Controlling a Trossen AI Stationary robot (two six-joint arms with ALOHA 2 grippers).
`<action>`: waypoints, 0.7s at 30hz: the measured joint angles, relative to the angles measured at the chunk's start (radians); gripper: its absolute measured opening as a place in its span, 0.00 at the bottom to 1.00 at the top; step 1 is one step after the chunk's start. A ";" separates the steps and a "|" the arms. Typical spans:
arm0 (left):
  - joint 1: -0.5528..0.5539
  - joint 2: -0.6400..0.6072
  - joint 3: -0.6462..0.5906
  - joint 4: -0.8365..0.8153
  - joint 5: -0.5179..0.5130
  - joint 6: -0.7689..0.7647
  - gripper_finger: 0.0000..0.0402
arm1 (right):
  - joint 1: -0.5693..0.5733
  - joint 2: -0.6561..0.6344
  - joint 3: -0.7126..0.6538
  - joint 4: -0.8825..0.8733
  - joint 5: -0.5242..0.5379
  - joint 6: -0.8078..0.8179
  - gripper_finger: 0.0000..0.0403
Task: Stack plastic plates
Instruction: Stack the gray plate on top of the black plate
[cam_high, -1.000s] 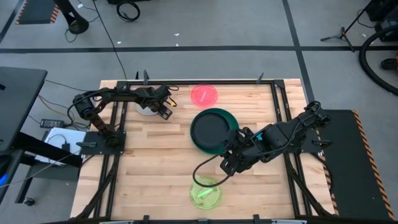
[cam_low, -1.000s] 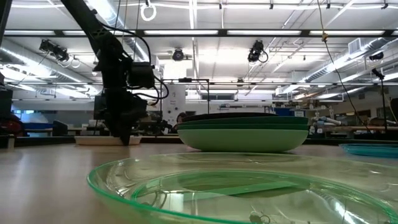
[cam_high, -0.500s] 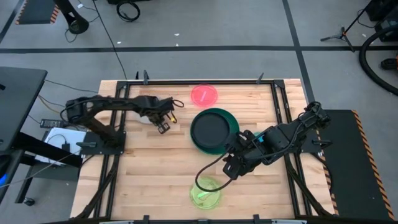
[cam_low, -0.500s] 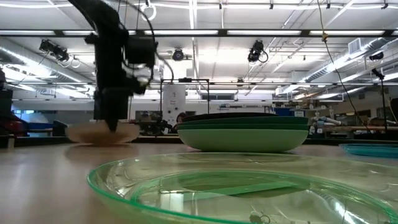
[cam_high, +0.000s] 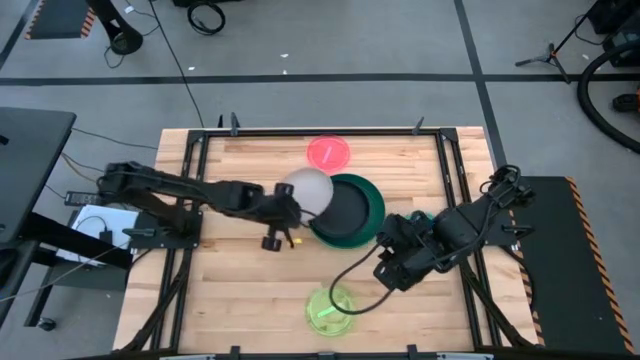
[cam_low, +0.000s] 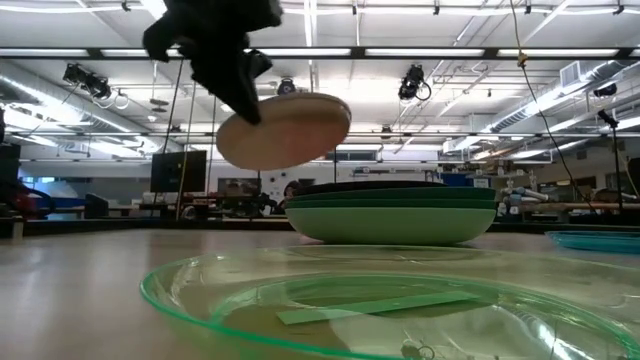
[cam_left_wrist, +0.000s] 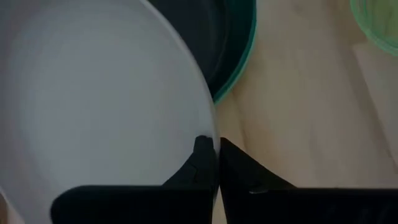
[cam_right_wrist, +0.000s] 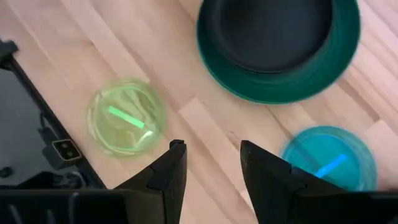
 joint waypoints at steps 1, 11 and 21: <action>-0.005 0.038 0.039 -0.025 -0.001 -0.003 0.03 | 0.010 -0.003 0.002 0.007 0.004 0.009 0.39; -0.026 0.347 0.322 -0.022 0.001 0.045 0.03 | 0.059 -0.019 -0.047 0.009 -0.003 0.066 0.38; -0.012 0.470 0.360 0.038 0.018 0.081 0.03 | 0.134 -0.017 -0.141 0.010 -0.069 0.199 0.38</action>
